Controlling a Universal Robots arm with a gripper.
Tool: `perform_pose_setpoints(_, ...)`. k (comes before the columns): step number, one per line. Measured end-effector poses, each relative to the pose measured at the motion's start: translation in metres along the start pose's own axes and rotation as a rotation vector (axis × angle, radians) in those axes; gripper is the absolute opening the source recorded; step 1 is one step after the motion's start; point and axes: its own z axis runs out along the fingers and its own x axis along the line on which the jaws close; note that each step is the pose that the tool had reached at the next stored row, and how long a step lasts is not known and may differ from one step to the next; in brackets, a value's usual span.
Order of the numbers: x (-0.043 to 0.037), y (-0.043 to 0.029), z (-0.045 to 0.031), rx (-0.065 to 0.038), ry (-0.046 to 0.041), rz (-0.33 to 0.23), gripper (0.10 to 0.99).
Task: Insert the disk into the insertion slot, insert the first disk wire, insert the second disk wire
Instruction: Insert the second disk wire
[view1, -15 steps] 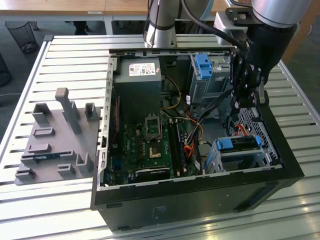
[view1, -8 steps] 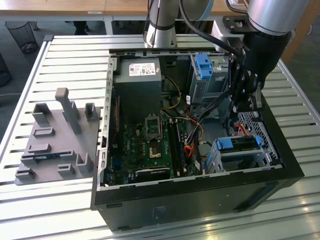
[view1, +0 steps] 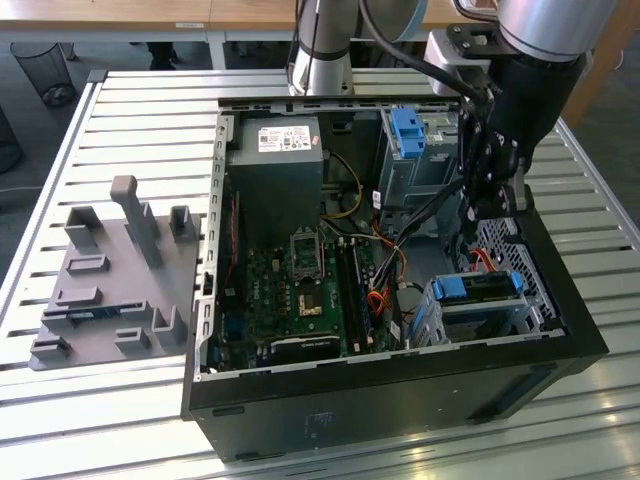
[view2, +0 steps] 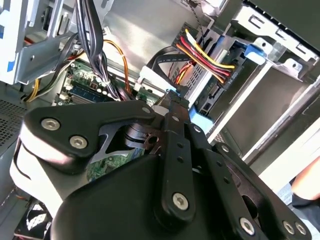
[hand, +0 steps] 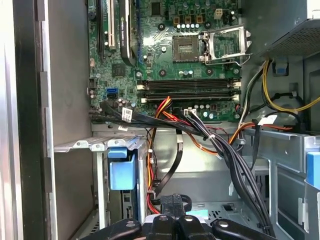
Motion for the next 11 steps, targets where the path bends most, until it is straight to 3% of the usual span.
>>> perform_pose_setpoints(3, -0.0001, 0.0000, -0.0017, 0.000, 0.0010, 0.000, 0.106)
perform_pose_setpoints(8, -0.0017, 0.0001, -0.0017, 0.002, 0.0399, -0.001, 0.114)
perform_pose_setpoints(9, -0.0031, 0.0002, -0.0016, 0.002, 0.0435, -0.001, 0.173)
perform_pose_setpoints(11, -0.0057, 0.0002, -0.0014, 0.002, 0.0453, -0.001, 0.173)
